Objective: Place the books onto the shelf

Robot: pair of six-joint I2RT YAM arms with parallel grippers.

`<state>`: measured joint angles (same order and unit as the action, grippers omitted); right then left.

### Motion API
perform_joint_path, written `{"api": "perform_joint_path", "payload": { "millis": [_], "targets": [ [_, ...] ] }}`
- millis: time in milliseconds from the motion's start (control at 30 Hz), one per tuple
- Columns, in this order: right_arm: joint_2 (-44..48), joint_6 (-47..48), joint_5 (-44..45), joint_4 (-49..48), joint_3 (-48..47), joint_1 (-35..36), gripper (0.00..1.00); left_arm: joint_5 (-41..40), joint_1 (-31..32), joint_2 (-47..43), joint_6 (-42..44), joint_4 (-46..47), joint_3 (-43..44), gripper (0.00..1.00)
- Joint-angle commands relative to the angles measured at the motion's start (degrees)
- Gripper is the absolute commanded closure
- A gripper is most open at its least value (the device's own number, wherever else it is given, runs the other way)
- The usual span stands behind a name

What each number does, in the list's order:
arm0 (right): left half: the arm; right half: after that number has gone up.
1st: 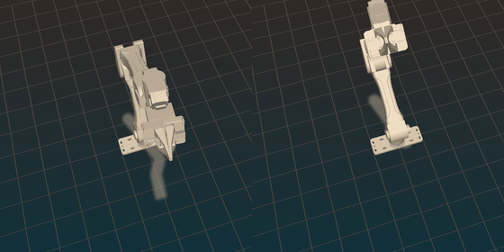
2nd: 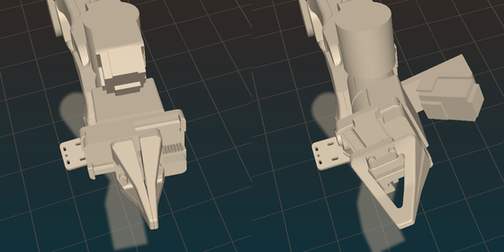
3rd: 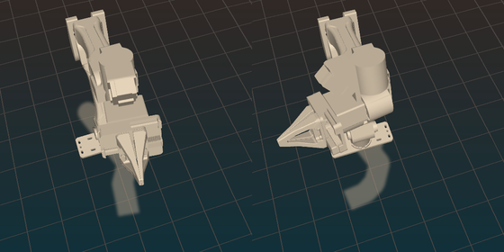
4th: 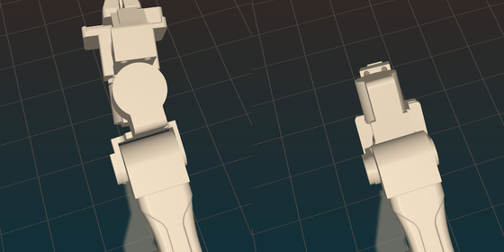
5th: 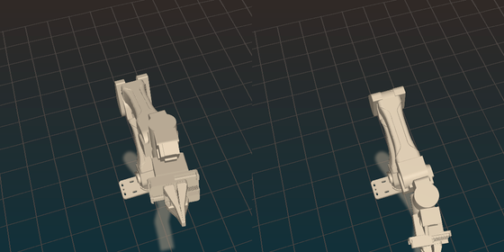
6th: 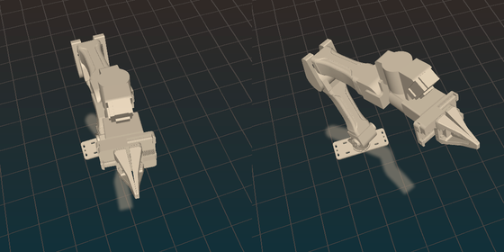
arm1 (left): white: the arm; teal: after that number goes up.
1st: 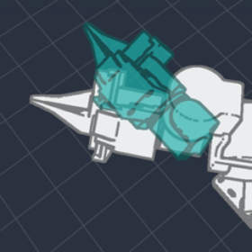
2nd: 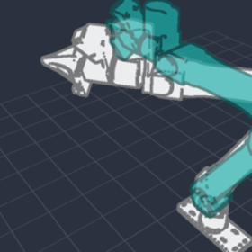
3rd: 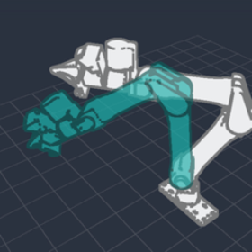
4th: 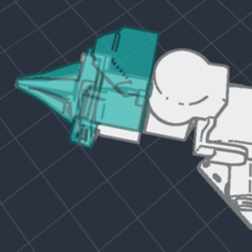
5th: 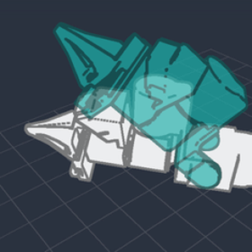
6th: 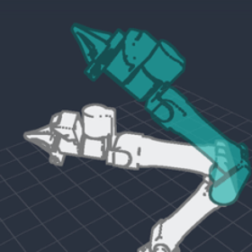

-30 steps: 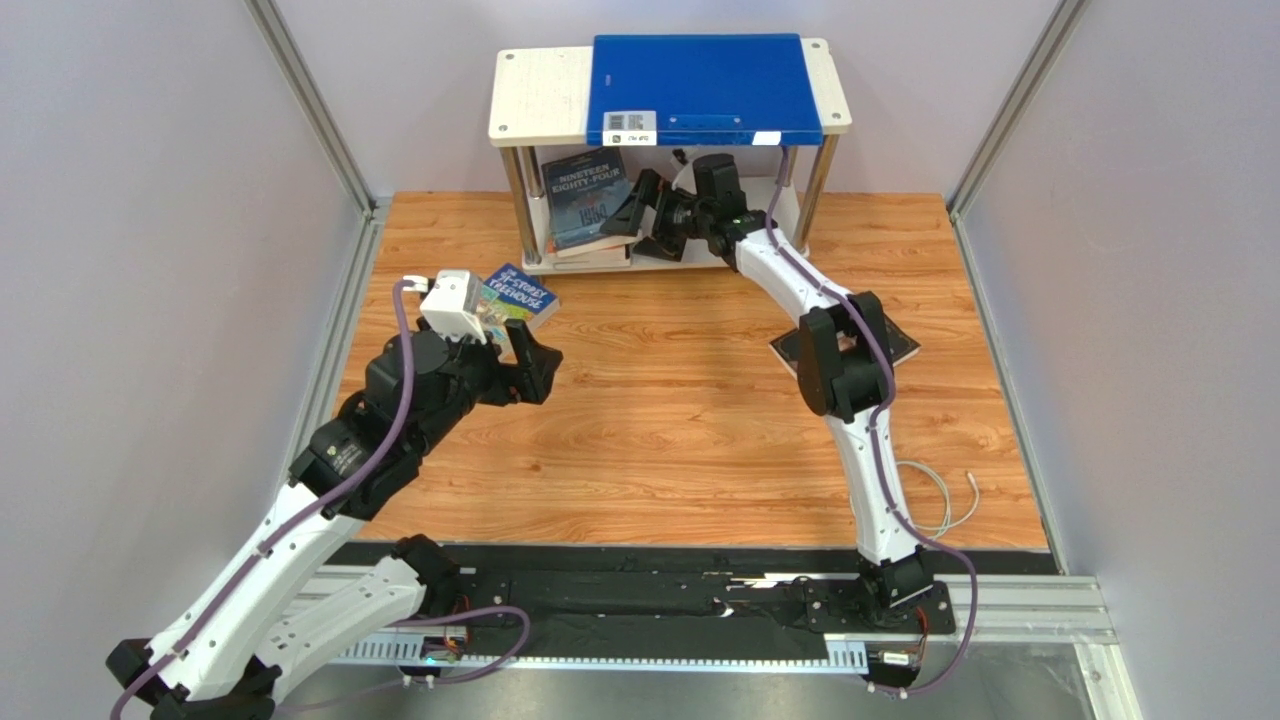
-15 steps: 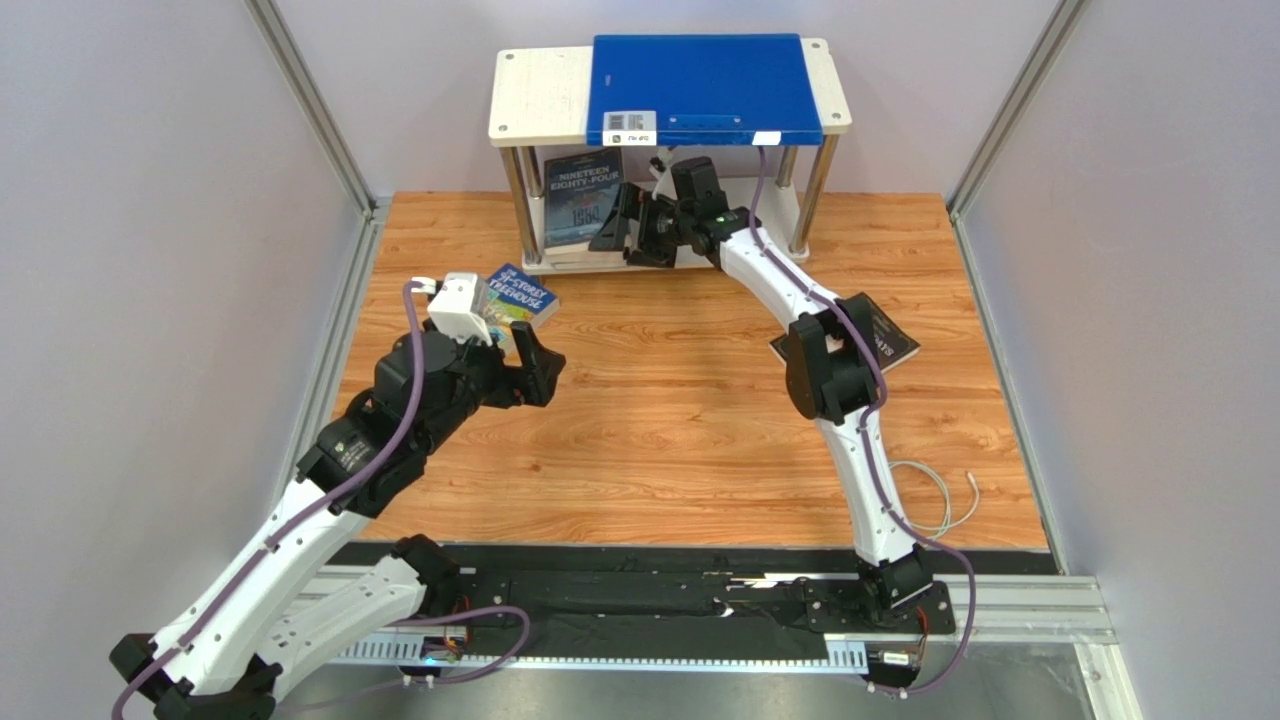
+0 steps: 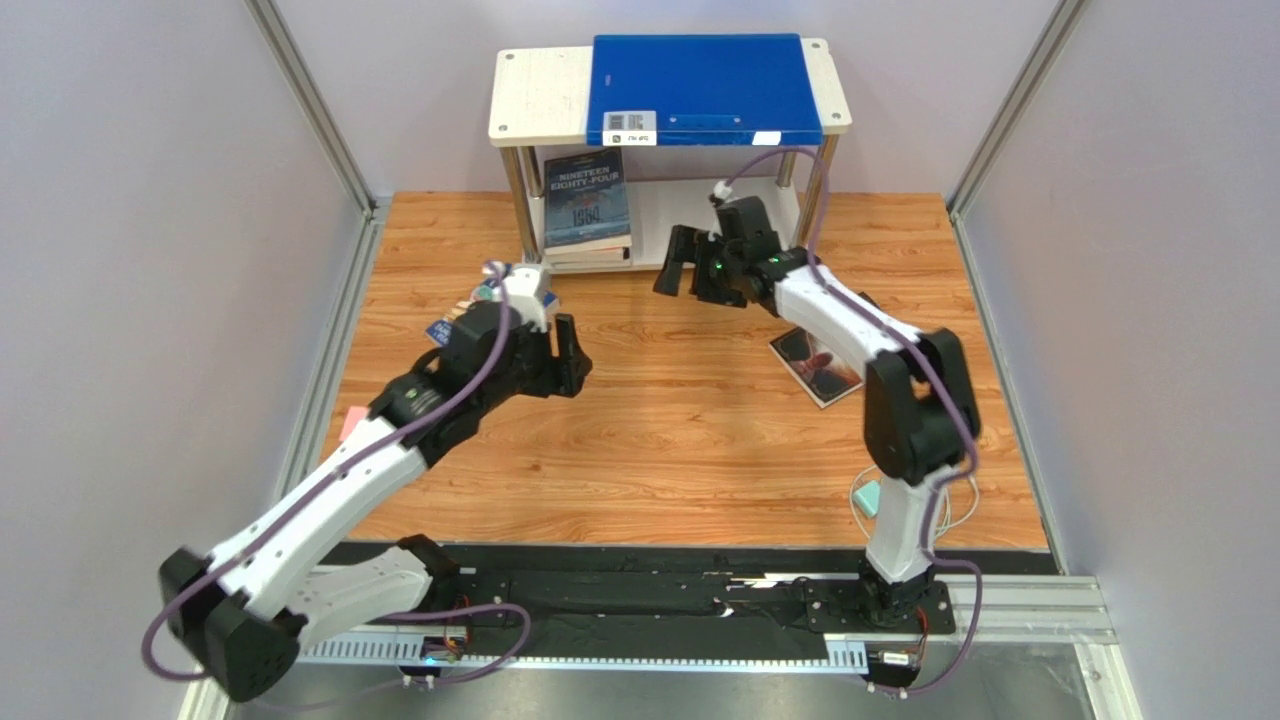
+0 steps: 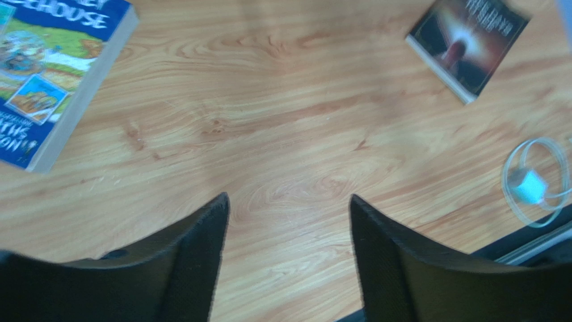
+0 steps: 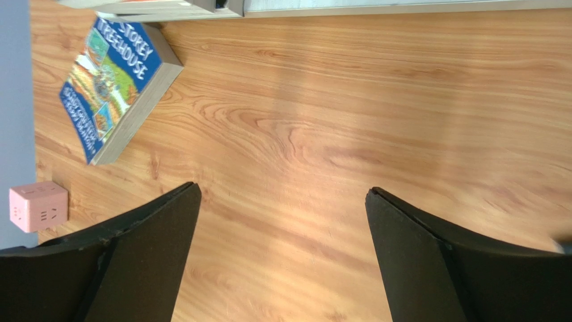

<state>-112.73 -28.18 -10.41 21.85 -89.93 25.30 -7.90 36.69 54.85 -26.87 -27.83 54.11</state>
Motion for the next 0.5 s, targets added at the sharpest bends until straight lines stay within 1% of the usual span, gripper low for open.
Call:
{"api": "perform_joint_path", "payload": {
  "millis": [0, 33, 67, 100, 133, 167, 200, 233, 267, 300, 333, 367, 400, 467],
  "targets": [
    [15.92, 0.52, 9.36, -3.83, 10.45, -3.75, 0.00, 7.54, 0.49, 15.49, 2.00, 6.82, 5.02, 0.52],
    [17.53, -1.07, 9.10, -2.96, 12.04, -4.98, 0.00, 8.85, 0.93, 18.86, 2.52, 7.61, 6.70, 0.62],
    [18.85, -2.48, 7.70, -2.17, 13.63, -6.39, 0.00, 8.95, 2.06, 25.33, 3.14, 7.97, 8.54, 0.80],
    [21.56, -5.01, 6.47, -1.46, 17.47, -9.62, 0.00, 9.30, 2.68, 28.61, 3.49, 8.49, 12.56, 0.88],
    [22.89, -6.17, 5.76, -0.93, 19.07, -11.31, 0.00, 10.00, 3.12, 32.04, 3.84, 8.24, 15.04, 0.96],
    [24.29, -7.05, 3.84, -0.58, 21.27, -13.06, 0.00, 10.71, 4.00, 38.60, 3.93, 8.06, 17.50, 1.00],
    [26.83, -8.45, 2.95, -0.40, 24.86, -16.48, 0.00, 11.67, 4.35, 41.80, 4.02, 7.71, 22.92, 1.00],
    [28.16, -8.90, 2.25, -0.23, 26.98, -18.34, 0.00, 12.20, 4.71, 44.96, 4.02, 7.01, 25.58, 1.00],
    [29.39, -9.25, 1.02, -0.22, 28.74, -20.10, 0.00, 12.64, 5.67, 50.39, 4.28, 6.83, 28.13, 1.00],
    [31.67, -9.17, 0.49, -0.14, 30.32, -23.51, 0.00, 12.73, 6.11, 53.14, 4.46, 6.48, 33.38, 1.00],
    [32.56, -9.26, -0.30, -0.14, 33.47, -24.76, 0.00, 12.74, 6.46, 55.86, 4.55, 5.17, 36.13, 1.00],
    [33.44, -9.08, -1.44, 0.04, 34.81, -27.38, 0.00, 12.65, 7.16, 60.94, 4.72, 4.29, 38.94, 1.00],
    [34.84, -8.91, -2.06, 0.30, 36.13, -30.37, 0.00, 12.73, 7.43, 63.25, 4.90, 3.58, 44.02, 1.00],
    [35.82, -8.03, -3.81, 1.00, 39.03, -33.02, 0.00, 12.91, 8.13, 69.48, 4.90, 1.56, 48.96, 1.00]
  ]
}}
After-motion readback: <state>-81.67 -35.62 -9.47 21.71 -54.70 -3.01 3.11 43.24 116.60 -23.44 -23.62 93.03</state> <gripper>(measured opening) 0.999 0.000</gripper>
